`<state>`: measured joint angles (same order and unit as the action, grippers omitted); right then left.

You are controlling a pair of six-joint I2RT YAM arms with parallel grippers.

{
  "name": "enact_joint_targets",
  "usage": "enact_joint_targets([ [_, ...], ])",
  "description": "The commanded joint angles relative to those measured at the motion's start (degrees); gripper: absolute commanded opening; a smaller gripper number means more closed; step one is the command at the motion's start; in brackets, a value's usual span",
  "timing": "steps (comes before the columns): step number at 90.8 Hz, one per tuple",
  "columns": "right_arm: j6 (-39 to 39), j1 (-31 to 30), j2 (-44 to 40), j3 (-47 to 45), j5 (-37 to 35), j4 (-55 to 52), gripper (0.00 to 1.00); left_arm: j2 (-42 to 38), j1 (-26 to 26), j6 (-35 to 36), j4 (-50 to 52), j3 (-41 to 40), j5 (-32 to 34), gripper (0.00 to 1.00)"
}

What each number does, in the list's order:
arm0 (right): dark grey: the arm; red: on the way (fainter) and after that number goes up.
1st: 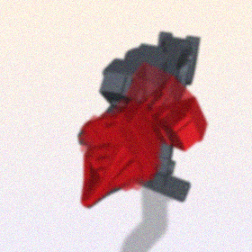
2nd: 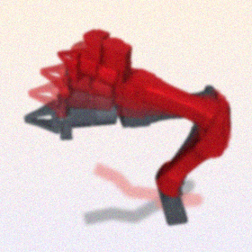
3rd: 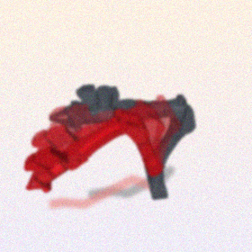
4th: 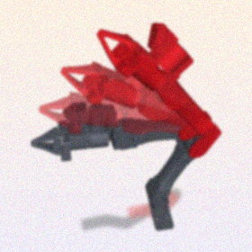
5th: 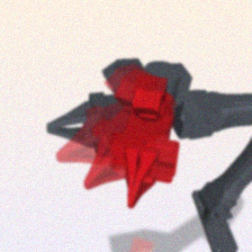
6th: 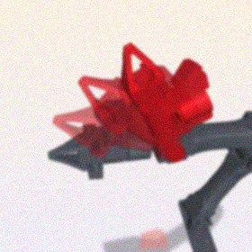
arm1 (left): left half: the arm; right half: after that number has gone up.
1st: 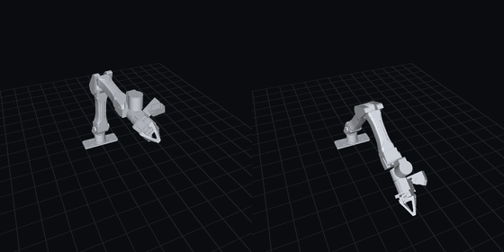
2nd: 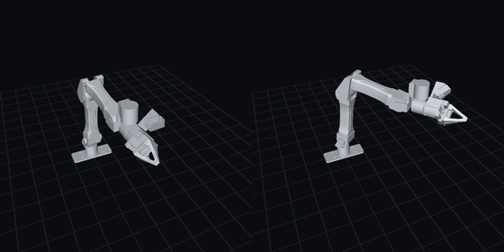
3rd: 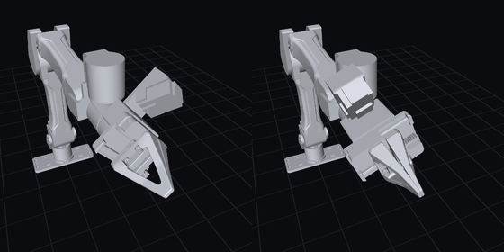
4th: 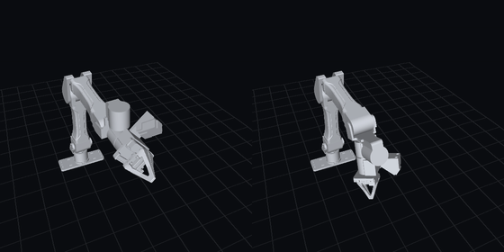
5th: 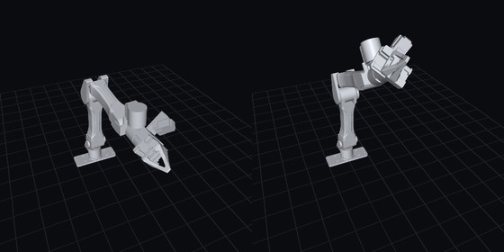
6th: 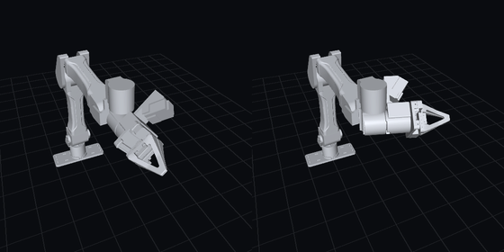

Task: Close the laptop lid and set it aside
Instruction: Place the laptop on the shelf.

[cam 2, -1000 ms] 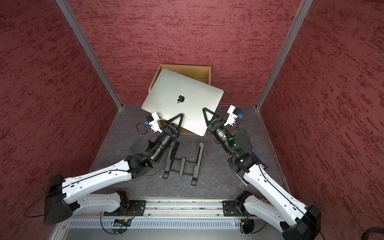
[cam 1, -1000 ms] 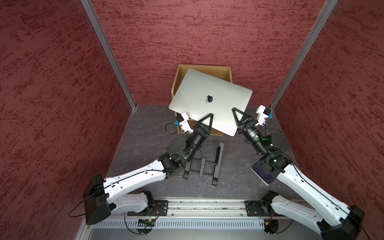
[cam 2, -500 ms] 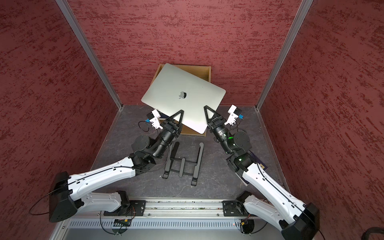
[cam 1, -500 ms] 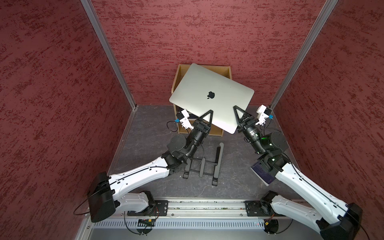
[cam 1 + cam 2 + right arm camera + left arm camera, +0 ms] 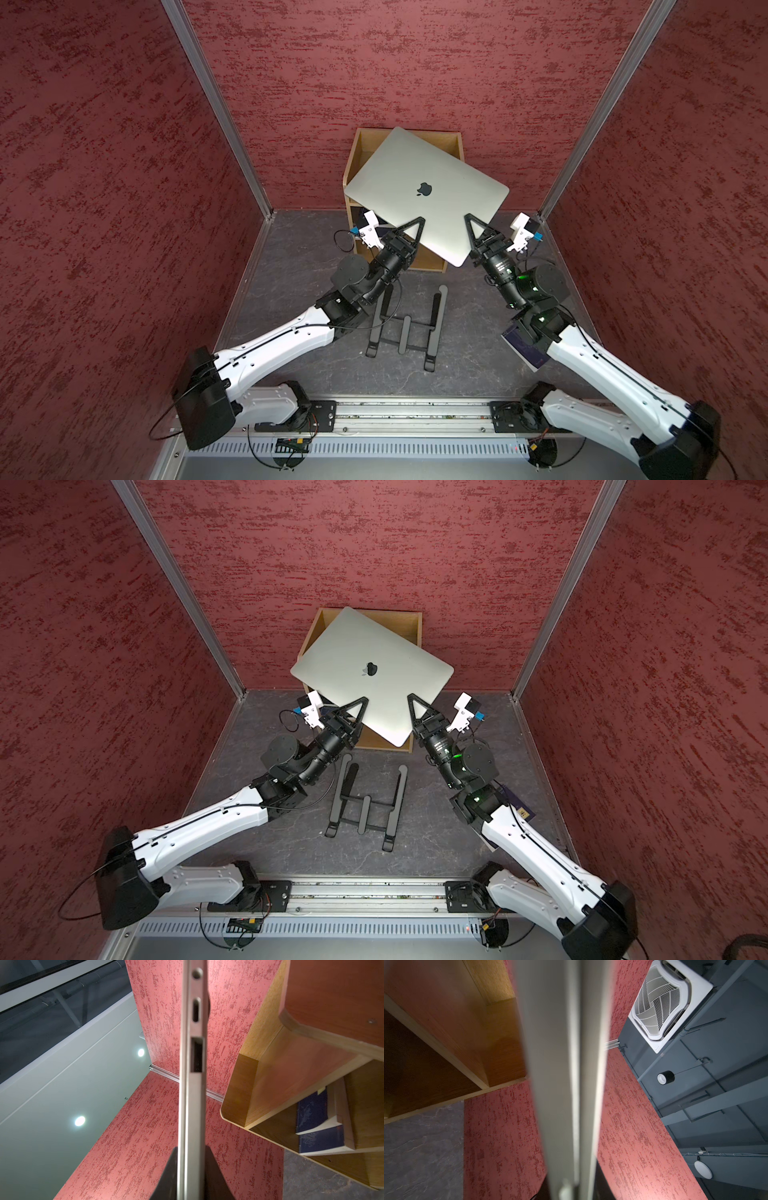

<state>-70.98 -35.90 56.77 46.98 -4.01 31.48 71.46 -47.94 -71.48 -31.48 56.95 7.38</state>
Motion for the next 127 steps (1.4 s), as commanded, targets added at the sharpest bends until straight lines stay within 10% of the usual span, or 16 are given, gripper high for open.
enact_joint_targets([
  [1, 2.59, -0.93, -0.45, 0.25, 2.08, 11.38, 0.00, -0.29, 4.18, 1.02, 6.69, 2.30, -5.43, 0.03],
  [127, 4.98, -1.00, 9.07, 1.16, -0.70, 9.62, 0.44, 5.58, 24.17, -6.56, 15.18, 7.96, -29.15, 0.00],
])
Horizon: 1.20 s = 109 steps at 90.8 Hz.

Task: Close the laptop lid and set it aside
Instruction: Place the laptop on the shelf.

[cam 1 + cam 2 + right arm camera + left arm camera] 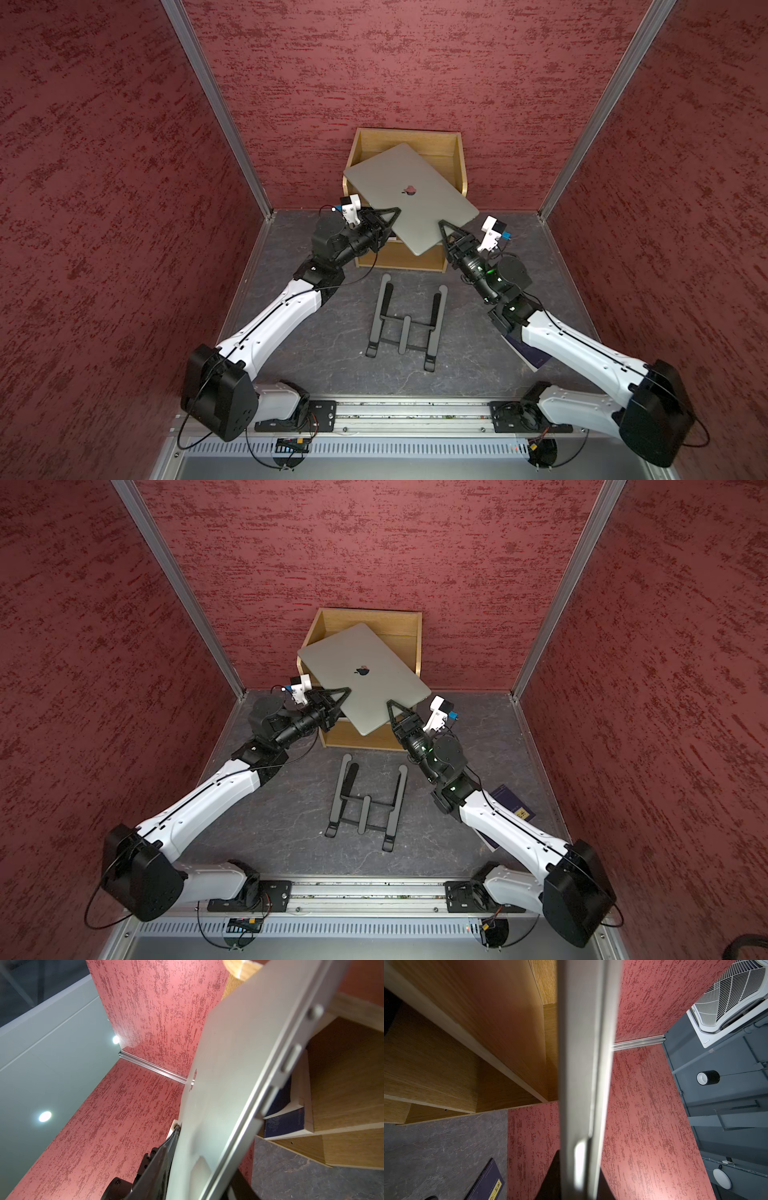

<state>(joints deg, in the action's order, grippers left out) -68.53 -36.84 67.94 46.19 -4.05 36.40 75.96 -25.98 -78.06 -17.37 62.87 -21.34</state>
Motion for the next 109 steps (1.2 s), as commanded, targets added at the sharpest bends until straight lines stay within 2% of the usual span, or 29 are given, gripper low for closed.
enact_joint_targets([
  [1, 2.66, -0.02, -2.11, 1.96, -0.63, 4.63, 0.45, 1.18, 2.36, 0.06, 1.35, 2.32, -0.93, 0.00],
  [23, 3.56, 0.02, -3.21, 0.54, -2.56, 3.46, 0.47, 4.23, 5.30, -2.45, -0.06, 4.24, -9.88, 0.00],
  [51, 3.64, 0.03, -4.80, -1.63, -3.47, 3.12, 0.49, 4.64, 6.91, 1.05, 6.23, 7.92, -13.92, 0.00],
  [77, 4.88, 0.02, -8.32, -2.54, -5.65, -0.96, 0.53, 6.34, 9.54, 0.96, 7.89, 9.21, -17.70, 0.00],
  [109, 1.55, 0.82, -5.12, -1.71, -4.91, -1.57, 0.54, 8.59, 12.09, 0.83, 8.69, 10.69, -21.74, 0.00],
])
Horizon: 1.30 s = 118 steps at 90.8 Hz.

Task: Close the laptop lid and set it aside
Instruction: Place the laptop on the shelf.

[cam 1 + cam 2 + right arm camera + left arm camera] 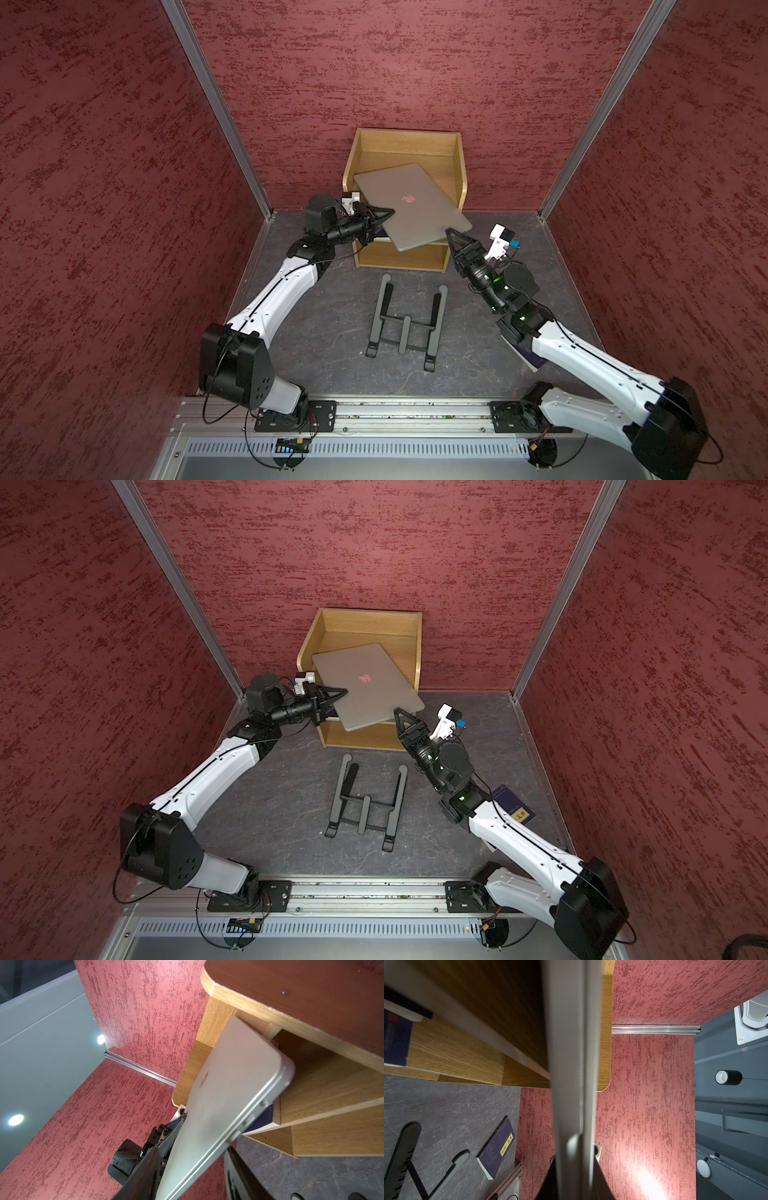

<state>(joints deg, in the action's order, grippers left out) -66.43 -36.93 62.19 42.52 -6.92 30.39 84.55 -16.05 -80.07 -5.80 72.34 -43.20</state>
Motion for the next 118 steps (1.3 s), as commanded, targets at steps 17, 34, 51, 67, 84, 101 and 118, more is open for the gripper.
enact_joint_targets([
  [17, -2.91, 2.05, 3.84, 2.91, -0.36, 5.69, 0.55, 1.55, 3.49, 2.25, -4.27, 1.88, -2.93, 0.00],
  [34, -4.33, 3.29, 7.81, 5.02, 2.13, 8.11, 0.52, 2.62, 4.72, 2.29, -4.29, 1.77, -4.05, 0.00],
  [51, -4.96, 3.74, 11.92, 7.58, 3.81, 10.26, 0.41, 3.15, 5.24, 2.15, -4.75, 2.08, -4.58, 0.06],
  [67, -5.81, 3.84, 13.85, 8.61, 4.33, 11.17, 0.18, 3.34, 5.32, 1.89, -5.15, 1.76, -4.66, 0.12],
  [84, -5.85, 3.75, 13.79, 8.95, 3.21, 9.98, 0.00, 3.09, 5.59, 1.69, -5.47, 0.97, -4.53, 0.35],
  [101, -8.97, 3.66, 14.59, 8.86, 1.75, 10.54, 0.00, 1.76, 5.72, 1.47, -5.96, 0.26, -4.09, 0.49],
  [118, -12.71, 2.80, 15.67, 8.70, -0.97, 14.81, 0.00, -1.30, 5.50, 2.87, -4.00, -0.54, -2.30, 0.71],
])
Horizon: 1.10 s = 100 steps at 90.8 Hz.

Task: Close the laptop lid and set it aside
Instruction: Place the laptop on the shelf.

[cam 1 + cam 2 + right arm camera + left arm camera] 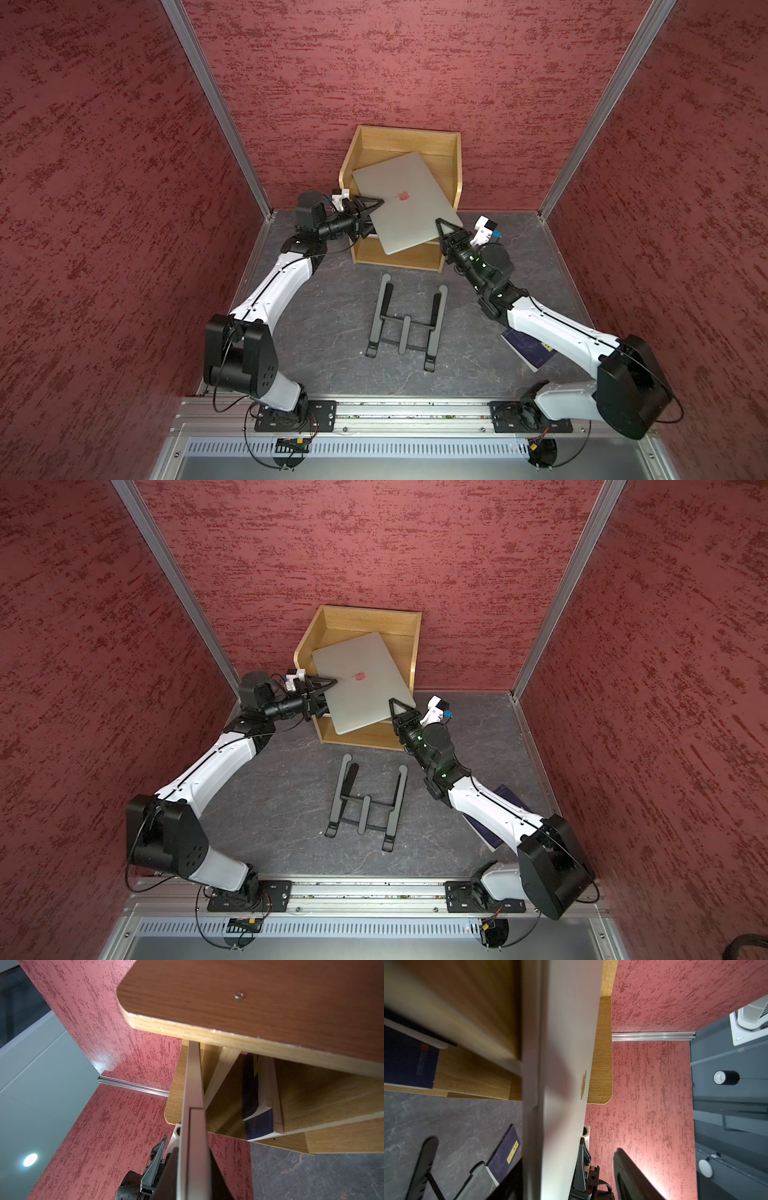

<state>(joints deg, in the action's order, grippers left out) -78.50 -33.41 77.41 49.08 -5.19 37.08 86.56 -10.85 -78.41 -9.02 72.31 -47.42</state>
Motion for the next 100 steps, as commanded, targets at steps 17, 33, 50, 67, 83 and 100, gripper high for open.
enact_joint_targets([
  [17, -1.98, -3.82, 1.43, 3.57, -8.39, 10.33, 0.00, -7.82, 0.24, 6.15, 6.99, -2.03, 7.15, 0.86],
  [33, -2.64, -7.72, 4.59, 5.64, -14.30, 14.64, 0.00, -11.29, 0.17, 13.57, 16.94, -0.44, 13.88, 0.91],
  [50, -1.74, -10.93, 9.11, 10.50, -20.14, 14.51, 0.00, -14.87, 0.36, 18.77, 23.18, -0.38, 21.55, 0.95],
  [67, -1.32, -12.56, 11.97, 15.33, -24.61, 12.92, 0.00, -16.22, 0.37, 20.84, 25.47, -0.20, 24.62, 0.96],
  [83, -2.51, -14.55, 15.10, 21.07, -27.98, 9.46, 0.00, -17.35, 0.39, 21.25, 26.58, -0.80, 26.17, 0.97],
  [100, -3.09, -17.12, 18.34, 26.65, -33.45, 5.59, 0.00, -17.95, -1.26, 19.78, 25.83, -1.36, 27.79, 0.95],
])
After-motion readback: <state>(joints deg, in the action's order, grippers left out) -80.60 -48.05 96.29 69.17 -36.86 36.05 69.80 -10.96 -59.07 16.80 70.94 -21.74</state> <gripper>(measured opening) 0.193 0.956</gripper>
